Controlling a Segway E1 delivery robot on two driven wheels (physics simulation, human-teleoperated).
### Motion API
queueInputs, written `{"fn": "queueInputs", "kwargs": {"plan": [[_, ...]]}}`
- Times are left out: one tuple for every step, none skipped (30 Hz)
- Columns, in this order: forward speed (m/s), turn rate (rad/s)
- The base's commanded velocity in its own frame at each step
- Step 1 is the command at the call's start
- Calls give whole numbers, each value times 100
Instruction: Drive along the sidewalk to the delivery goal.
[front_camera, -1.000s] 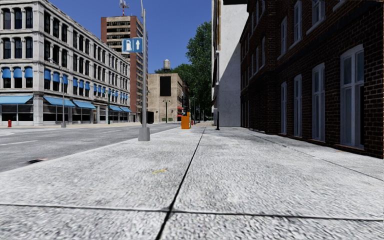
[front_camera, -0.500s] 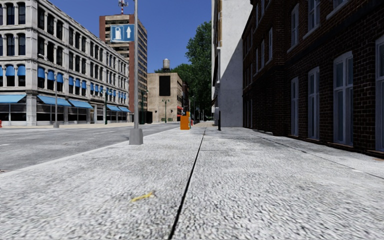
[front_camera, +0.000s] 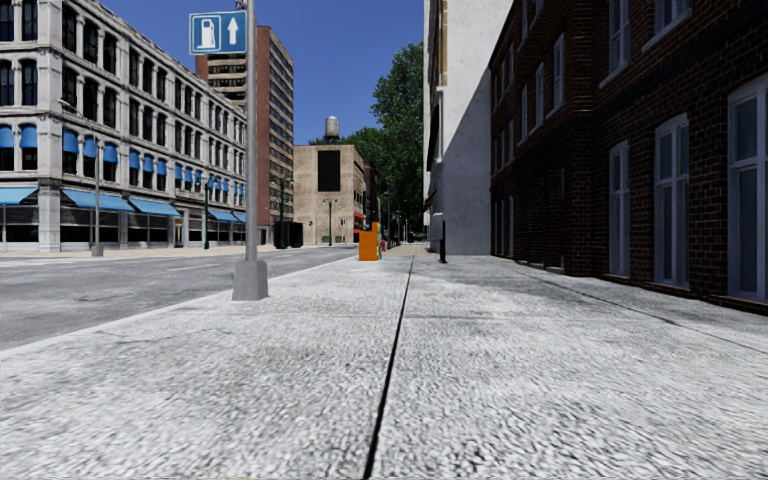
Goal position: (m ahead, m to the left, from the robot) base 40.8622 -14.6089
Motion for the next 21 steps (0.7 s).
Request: {"fn": "queueInputs", "kwargs": {"plan": [[200, 0], [200, 0], [200, 0], [200, 0], [200, 0], [200, 0], [200, 0], [200, 0], [200, 0], [200, 0], [200, 0], [200, 0], [200, 0], [200, 0], [200, 0], [200, 0], [200, 0], [200, 0], [200, 0], [200, 0], [200, 0]]}}
